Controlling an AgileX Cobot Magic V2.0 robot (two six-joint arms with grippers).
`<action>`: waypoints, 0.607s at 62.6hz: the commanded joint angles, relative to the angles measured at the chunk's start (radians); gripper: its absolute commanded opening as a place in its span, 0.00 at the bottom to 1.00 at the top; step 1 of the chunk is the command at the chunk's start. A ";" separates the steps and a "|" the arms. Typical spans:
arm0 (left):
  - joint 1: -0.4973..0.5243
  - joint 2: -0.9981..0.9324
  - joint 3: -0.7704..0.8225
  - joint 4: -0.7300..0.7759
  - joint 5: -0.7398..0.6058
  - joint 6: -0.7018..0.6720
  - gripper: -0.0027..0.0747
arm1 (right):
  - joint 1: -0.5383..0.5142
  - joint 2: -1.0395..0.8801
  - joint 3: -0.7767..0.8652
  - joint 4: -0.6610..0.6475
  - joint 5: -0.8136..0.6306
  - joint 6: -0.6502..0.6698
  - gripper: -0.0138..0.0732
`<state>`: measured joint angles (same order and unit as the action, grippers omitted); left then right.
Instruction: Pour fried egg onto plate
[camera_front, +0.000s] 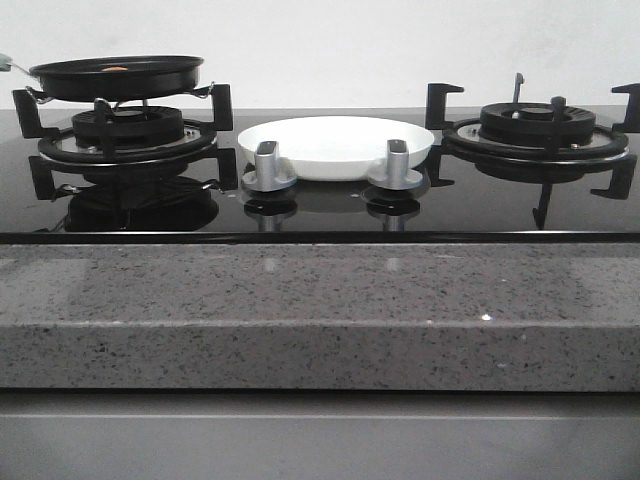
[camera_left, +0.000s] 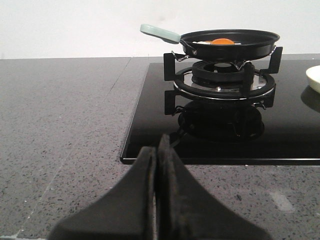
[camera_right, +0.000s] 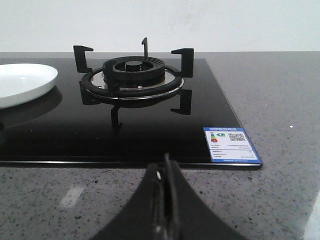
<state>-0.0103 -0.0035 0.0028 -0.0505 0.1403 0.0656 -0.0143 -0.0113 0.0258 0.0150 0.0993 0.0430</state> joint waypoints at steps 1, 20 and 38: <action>0.001 -0.016 0.007 -0.008 -0.084 -0.008 0.01 | 0.001 -0.016 -0.004 -0.006 -0.085 -0.003 0.03; 0.001 -0.016 0.005 -0.061 -0.168 -0.008 0.01 | 0.002 -0.016 -0.011 -0.006 -0.151 -0.003 0.03; 0.002 0.078 -0.298 -0.022 -0.105 -0.008 0.01 | 0.002 0.035 -0.270 -0.006 0.054 -0.003 0.03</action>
<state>-0.0103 0.0098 -0.1410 -0.0933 0.0290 0.0656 -0.0129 -0.0113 -0.1106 0.0150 0.1382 0.0430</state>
